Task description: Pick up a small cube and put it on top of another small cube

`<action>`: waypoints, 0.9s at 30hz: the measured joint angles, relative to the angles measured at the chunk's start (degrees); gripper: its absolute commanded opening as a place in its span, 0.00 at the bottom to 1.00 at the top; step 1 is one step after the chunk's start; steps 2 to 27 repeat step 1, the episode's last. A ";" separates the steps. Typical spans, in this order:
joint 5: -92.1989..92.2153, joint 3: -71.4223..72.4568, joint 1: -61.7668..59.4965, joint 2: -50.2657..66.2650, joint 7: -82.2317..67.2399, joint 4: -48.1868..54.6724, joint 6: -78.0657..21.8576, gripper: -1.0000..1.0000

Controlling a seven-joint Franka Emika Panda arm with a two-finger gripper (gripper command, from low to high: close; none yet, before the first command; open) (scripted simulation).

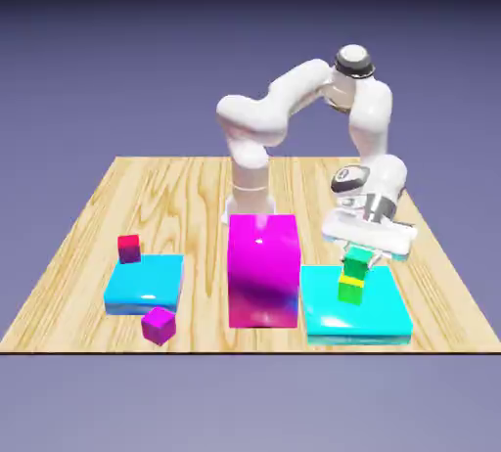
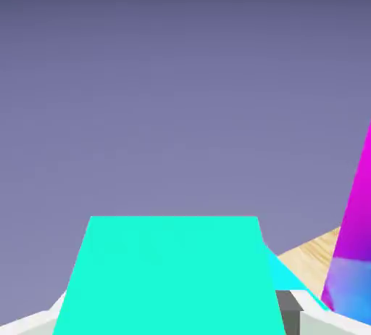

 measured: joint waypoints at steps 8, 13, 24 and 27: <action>0.00 0.00 0.00 0.00 0.00 0.00 0.00 1.00; 0.00 0.00 0.00 0.00 0.00 0.00 0.00 1.00; 0.00 0.00 0.00 0.00 0.00 0.00 0.00 1.00; 0.00 0.00 0.00 0.00 0.00 0.00 0.00 1.00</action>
